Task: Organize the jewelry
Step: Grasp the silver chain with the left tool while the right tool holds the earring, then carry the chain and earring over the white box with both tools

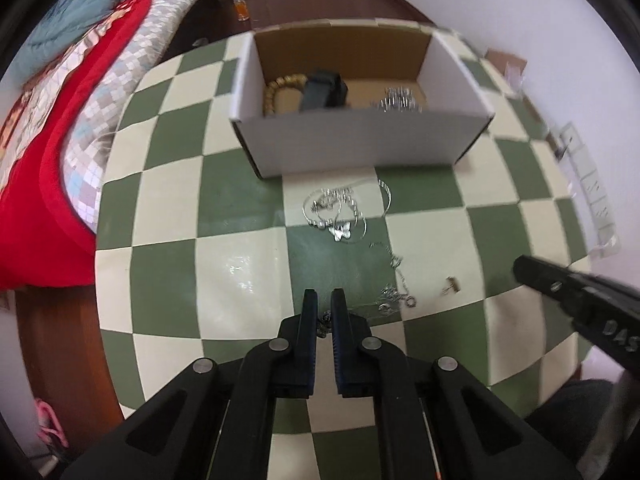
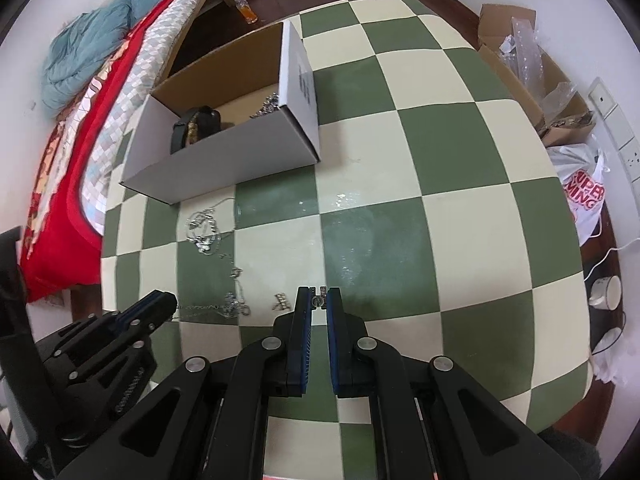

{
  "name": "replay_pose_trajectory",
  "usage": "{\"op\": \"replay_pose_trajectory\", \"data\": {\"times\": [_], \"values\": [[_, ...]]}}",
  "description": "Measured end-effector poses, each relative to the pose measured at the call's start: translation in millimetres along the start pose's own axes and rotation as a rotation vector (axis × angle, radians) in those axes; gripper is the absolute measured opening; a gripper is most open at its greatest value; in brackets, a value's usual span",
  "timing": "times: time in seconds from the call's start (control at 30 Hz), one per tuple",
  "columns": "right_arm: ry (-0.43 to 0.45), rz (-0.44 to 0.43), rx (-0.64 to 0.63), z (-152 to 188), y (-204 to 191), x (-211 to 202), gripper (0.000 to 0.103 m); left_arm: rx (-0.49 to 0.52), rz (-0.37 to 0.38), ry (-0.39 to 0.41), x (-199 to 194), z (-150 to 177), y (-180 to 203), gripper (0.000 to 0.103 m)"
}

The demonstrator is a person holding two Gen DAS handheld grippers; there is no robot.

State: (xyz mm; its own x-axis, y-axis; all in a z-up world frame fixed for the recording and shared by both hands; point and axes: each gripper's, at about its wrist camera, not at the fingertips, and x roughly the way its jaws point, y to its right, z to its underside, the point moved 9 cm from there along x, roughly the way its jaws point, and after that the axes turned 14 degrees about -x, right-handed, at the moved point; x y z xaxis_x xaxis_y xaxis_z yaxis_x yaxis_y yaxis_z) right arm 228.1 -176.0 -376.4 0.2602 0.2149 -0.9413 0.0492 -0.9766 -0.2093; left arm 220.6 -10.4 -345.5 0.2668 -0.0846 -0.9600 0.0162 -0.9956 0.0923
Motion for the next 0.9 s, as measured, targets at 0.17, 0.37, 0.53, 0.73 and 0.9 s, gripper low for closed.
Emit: {"op": "replay_pose_trajectory", "data": {"times": [0.17, 0.37, 0.53, 0.73, 0.9], "values": [[0.023, -0.102, 0.056, -4.5, -4.3, -15.0, 0.008, -0.027, 0.057, 0.05, -43.0, -18.1, -4.1, 0.004], [0.053, -0.187, 0.101, -18.4, -8.4, -40.6, 0.008, -0.038, 0.129, 0.096, -89.1, -51.3, -1.8, 0.004], [0.096, -0.186, 0.058, -40.8, -16.7, -68.8, 0.008, -0.014, 0.159, 0.134, -122.7, -79.9, 7.5, 0.004], [0.154, -0.172, -0.005, -81.9, -28.4, -104.4, 0.008, 0.008, 0.198, 0.172, -154.0, -122.9, 19.3, 0.004], [0.187, -0.149, -0.036, -118.9, -32.7, -118.9, 0.008, 0.018, 0.202, 0.207, -165.7, -161.8, 25.6, 0.004]]}}
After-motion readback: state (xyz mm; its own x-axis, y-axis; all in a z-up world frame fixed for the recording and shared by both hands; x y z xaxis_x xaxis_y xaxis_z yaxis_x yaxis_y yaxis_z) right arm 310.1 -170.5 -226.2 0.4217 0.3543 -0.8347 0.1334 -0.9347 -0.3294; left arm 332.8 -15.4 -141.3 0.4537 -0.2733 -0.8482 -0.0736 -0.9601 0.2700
